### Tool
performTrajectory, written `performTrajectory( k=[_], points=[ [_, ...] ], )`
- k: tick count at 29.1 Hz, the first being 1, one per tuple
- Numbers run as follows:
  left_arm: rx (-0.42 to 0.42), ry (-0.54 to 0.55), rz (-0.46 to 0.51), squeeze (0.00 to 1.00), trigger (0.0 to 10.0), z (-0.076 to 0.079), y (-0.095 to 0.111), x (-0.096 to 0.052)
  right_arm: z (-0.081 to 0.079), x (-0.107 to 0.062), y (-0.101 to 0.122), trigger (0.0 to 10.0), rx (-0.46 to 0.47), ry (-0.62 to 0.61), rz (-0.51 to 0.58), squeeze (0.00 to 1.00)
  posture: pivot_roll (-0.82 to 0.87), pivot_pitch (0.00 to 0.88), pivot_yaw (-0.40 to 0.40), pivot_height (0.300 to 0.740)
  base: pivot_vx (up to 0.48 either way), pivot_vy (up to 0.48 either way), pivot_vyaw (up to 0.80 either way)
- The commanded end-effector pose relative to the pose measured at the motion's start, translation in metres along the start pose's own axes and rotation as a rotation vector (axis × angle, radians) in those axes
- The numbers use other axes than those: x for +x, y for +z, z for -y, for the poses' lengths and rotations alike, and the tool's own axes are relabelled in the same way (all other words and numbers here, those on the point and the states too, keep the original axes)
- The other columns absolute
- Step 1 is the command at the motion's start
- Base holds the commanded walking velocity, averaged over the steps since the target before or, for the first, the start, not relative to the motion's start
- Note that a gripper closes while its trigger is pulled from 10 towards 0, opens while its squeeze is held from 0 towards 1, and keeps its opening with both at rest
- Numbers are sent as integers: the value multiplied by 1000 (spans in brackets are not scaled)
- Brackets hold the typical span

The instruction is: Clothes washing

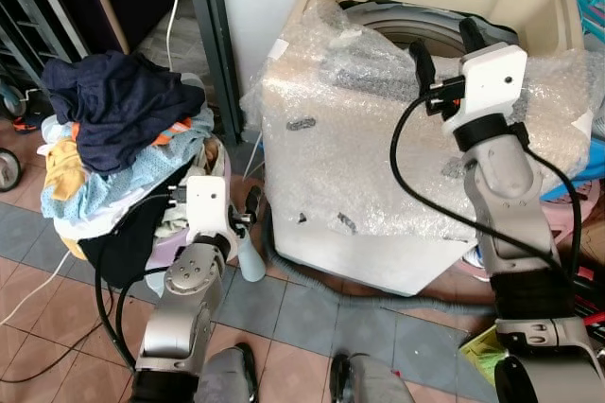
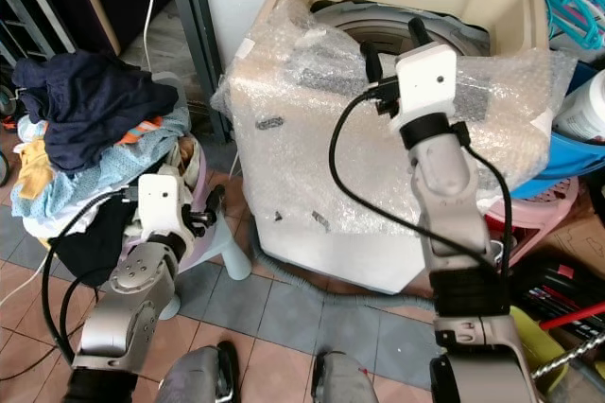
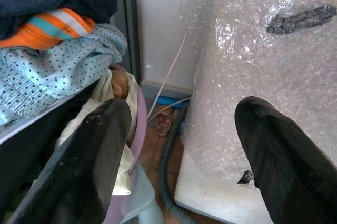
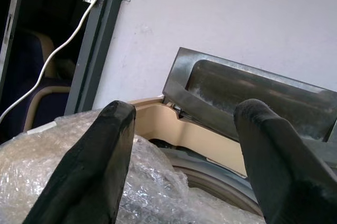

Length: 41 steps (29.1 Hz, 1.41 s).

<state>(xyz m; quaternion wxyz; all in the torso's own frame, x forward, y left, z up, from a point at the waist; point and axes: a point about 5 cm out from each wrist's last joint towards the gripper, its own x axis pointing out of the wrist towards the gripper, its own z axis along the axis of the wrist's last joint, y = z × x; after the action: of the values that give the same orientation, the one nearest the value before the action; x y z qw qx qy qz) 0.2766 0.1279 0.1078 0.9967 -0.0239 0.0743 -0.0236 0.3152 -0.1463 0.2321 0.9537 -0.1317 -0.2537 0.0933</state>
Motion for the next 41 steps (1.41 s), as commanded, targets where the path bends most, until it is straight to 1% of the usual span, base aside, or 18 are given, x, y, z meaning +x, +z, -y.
performTrajectory(
  k=[1,3,6,10,15,16,18,19,26,27,30,32,34,35,37,38,39,41],
  points=[
    [13,17,8,0,10000,-2,1,0,-12,-6,2,10000,-4,36,-13,1000,-74,137,4,740,0,0,800],
    [19,21,13,0,10000,-2,1,0,-21,-12,1,10000,5,61,-34,1000,-77,141,4,740,0,0,800],
    [20,61,16,0,10000,-4,2,0,-26,-18,-2,10000,23,65,-67,1000,-74,142,4,740,0,0,800],
    [17,77,26,0,10000,-5,5,0,-29,-21,-5,10000,41,61,-94,1000,-65,142,4,740,0,64,800],
    [22,85,34,0,10000,-8,7,0,-35,-24,-9,10000,59,70,-122,1000,-56,143,6,740,0,460,800],
    [26,87,34,0,10000,-9,7,0,-36,-25,-10,10000,92,61,-139,1000,-54,144,6,740,0,480,800],
    [29,90,34,0,10000,-9,7,0,-37,-25,-12,10000,130,48,-156,1000,-53,144,6,740,0,480,728],
    [35,97,34,0,10000,-10,7,-1,-36,-24,-12,10000,156,30,-169,1000,-52,144,7,740,0,480,0],
    [42,103,37,0,10000,-10,8,0,-36,-23,-14,10000,152,35,-177,1000,-50,141,9,740,0,475,0],
    [85,116,48,0,10000,-15,8,0,-36,-24,-15,10000,160,35,-189,1000,-52,138,8,740,0,0,0],
    [55,121,50,0,10000,-17,7,0,-36,-25,-16,10000,160,37,-201,1000,-53,135,7,740,0,0,0],
    [50,118,65,0,10000,-19,10,0,-36,-33,-22,10000,147,56,-228,1000,-55,131,5,740,0,0,0],
    [38,123,61,0,10000,-19,10,-1,-37,-43,-29,10000,131,86,-266,1000,-57,130,5,740,0,0,0],
    [28,130,65,0,10000,-20,10,-1,-39,-54,-38,10000,117,119,-317,235,-59,129,4,740,0,0,0],
    [26,131,67,0,10000,-21,10,-1,-39,-57,-41,10000,114,128,-331,235,-59,129,4,740,0,0,0],
    [26,134,69,0,10000,-21,10,-1,-40,-60,-43,10000,111,135,-340,0,-60,129,4,740,0,0,0],
    [33,141,71,0,10000,-23,10,-2,-42,-66,-46,10000,105,149,-359,0,-60,131,6,740,270,349,0],
    [43,147,71,0,10000,-25,10,-2,-46,-70,-48,10000,105,173,-364,0,-60,132,8,740,281,345,0]
  ],
)
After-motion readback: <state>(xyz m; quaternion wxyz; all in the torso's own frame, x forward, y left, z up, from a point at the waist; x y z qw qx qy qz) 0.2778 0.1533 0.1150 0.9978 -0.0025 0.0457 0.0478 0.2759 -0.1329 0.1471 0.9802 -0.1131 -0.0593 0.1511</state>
